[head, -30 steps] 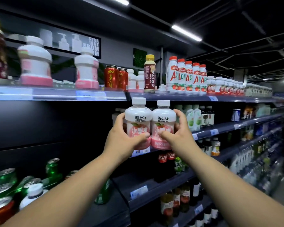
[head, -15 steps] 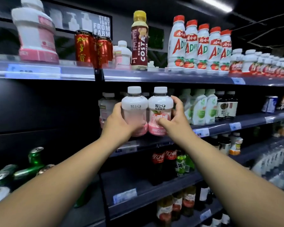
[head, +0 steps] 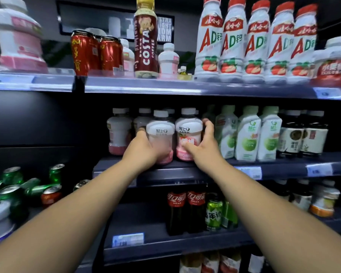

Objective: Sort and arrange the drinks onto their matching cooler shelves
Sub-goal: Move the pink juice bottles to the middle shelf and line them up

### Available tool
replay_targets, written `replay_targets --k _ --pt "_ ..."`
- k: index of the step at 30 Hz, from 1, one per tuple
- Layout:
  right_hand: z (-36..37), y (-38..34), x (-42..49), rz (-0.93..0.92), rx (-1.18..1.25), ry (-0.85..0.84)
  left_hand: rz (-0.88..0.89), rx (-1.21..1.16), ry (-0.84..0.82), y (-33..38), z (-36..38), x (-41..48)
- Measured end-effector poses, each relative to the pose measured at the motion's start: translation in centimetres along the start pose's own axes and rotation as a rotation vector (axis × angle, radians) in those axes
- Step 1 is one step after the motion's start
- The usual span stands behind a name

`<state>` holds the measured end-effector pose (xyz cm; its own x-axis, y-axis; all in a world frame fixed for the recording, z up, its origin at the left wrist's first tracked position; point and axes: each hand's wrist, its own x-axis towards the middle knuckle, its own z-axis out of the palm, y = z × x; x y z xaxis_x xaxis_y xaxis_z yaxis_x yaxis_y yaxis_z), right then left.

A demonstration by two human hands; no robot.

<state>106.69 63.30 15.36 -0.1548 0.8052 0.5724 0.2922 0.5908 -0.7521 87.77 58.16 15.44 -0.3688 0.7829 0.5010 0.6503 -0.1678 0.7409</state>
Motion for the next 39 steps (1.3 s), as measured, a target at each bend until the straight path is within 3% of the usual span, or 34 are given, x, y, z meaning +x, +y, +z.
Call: replay_targets --k 6,10,20,28,39 --pt "-1.8 1.6 1.7 0.081 -0.129 -0.049 -0.067 -0.025 -0.027 1.3 2.1 0.8" --pt "-3.4 1.4 2.2 0.064 -0.334 -0.104 -0.023 0.085 -0.043 1.0 2.2 0.5" --pt "-3.8 3.0 0.7 0.064 -0.171 -0.053 0.009 0.166 -0.108 2.8 1.7 0.5" --pt "-3.6 3.5 0.8 0.027 -0.229 -0.028 0.041 0.254 0.005 2.3 2.0 -0.8" --pt "-3.9 3.2 0.4 0.018 -0.308 -0.037 0.025 0.267 0.015 2.5 1.6 -1.7"
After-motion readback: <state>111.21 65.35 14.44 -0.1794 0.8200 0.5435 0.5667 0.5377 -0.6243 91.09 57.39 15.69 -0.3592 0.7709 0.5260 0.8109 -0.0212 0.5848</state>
